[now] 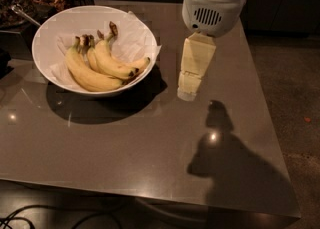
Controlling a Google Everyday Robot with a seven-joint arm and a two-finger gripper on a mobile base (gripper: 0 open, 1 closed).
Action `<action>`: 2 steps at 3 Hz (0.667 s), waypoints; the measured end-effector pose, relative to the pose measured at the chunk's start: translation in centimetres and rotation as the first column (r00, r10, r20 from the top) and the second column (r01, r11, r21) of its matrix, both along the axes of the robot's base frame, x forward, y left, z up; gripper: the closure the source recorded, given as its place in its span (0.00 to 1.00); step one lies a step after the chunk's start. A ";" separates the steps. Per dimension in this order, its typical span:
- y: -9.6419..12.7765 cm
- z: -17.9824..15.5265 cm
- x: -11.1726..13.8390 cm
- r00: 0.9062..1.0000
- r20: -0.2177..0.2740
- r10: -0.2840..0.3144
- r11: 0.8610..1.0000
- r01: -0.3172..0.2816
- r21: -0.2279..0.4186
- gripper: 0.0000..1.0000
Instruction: Pick banana from white bowl
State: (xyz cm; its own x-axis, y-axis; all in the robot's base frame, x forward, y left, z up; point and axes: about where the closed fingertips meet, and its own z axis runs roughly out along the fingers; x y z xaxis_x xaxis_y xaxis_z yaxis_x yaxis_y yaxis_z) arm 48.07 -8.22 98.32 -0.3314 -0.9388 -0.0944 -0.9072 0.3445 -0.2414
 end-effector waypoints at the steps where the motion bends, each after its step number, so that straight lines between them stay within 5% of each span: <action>1: 2.0 1.0 0.4 1.000 0.019 0.011 0.998 -0.013 0.055 0.00; 2: 4.4 1.6 1.4 1.000 0.008 0.015 0.997 -0.016 0.072 0.00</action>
Offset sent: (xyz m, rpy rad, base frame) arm 0.0150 0.0687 0.0137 0.0401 0.0911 0.0164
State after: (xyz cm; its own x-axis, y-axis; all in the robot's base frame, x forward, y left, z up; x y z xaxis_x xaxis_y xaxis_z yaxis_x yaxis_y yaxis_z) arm 49.52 -3.79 99.87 -0.3158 -0.9345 -0.1640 -0.9109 0.3470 -0.2234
